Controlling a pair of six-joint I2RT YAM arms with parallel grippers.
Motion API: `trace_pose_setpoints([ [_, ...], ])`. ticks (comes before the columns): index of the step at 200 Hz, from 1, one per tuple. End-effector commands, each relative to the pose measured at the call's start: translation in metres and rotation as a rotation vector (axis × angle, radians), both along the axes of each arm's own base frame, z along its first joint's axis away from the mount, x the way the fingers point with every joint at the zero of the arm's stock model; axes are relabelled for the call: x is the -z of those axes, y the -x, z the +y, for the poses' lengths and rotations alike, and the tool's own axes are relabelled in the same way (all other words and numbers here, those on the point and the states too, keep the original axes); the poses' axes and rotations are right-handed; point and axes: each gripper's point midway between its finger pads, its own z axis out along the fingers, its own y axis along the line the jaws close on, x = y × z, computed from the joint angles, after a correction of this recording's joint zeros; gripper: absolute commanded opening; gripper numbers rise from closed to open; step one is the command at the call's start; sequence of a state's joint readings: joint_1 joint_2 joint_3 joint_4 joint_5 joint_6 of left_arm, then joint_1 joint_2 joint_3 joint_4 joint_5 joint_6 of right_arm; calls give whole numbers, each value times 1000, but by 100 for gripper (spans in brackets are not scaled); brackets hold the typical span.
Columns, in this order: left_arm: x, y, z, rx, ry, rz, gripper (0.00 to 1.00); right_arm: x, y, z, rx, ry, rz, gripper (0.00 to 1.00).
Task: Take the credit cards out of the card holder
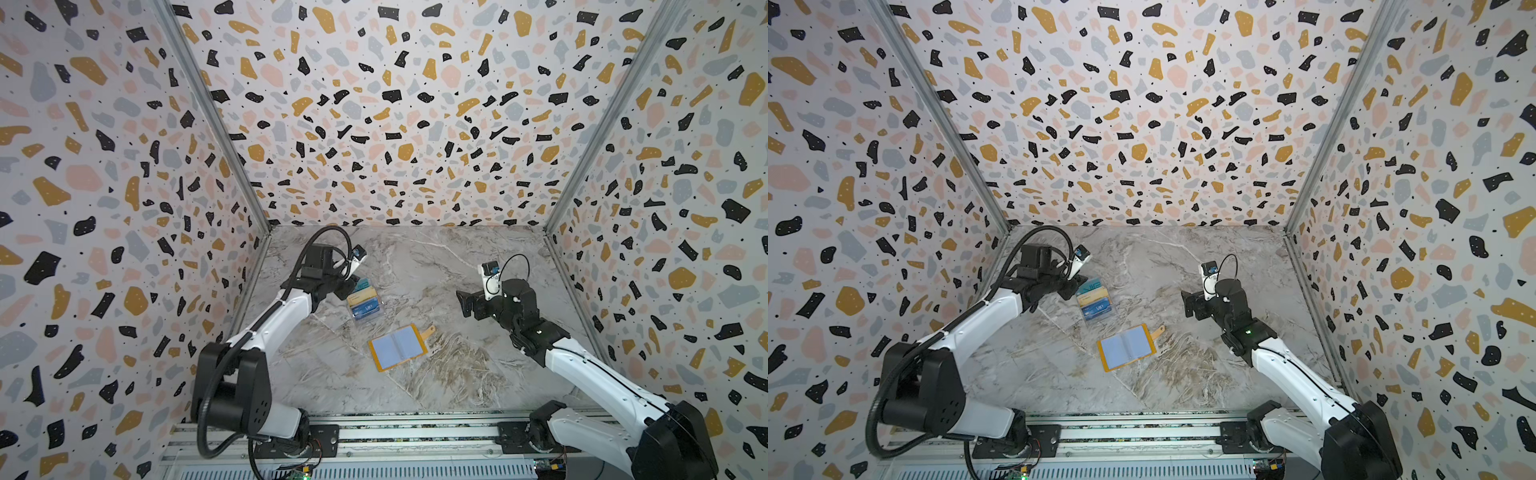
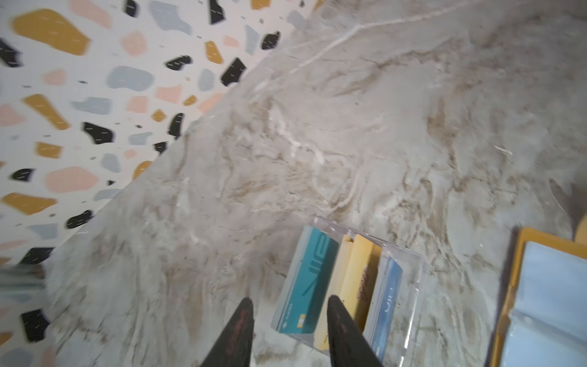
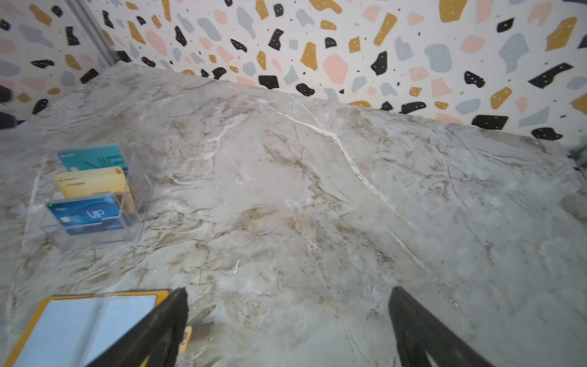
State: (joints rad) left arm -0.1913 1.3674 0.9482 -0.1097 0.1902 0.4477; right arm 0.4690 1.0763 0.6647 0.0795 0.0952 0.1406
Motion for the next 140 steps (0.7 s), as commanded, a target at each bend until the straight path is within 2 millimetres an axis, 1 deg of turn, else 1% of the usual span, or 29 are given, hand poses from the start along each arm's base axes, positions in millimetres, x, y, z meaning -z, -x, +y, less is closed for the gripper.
trace_pose_setpoints([
  [1,-33,-9,33,-253,99,-176,45,-23,-18,-23,140,18,-72,99],
  [15,-37,-1,45,-340,158,-235,49,-20,-25,-35,201,38,-85,99],
  [21,-35,4,49,-365,177,-247,50,-18,-28,-42,230,49,-91,99],
  [23,-31,7,51,-373,180,-240,50,-17,-29,-43,239,52,-95,99],
  [25,-35,7,51,-377,190,-263,51,-16,-29,-46,250,54,-96,99],
  [28,-36,9,53,-386,199,-274,51,-16,-31,-49,265,59,-102,99],
  [45,-25,20,64,-448,230,-307,54,-13,-35,-67,336,81,-145,99],
  [59,-14,30,74,-495,240,-335,57,-10,-35,-83,383,97,-194,99],
  [76,2,42,86,-555,261,-360,62,-7,-29,-102,439,108,-281,99],
  [85,9,49,92,-582,282,-381,64,-2,-24,-114,471,105,-311,99],
  [91,16,53,95,-598,287,-389,68,2,-21,-121,492,98,-319,99],
  [96,18,56,99,-615,293,-403,76,6,-19,-127,506,91,-320,99],
  [106,25,61,106,-648,288,-411,80,16,-16,-139,542,77,-310,99],
  [126,33,67,114,-674,291,-439,83,35,-10,-149,553,50,-295,99],
  [140,35,67,118,-690,302,-464,85,40,-6,-152,554,43,-311,99],
])
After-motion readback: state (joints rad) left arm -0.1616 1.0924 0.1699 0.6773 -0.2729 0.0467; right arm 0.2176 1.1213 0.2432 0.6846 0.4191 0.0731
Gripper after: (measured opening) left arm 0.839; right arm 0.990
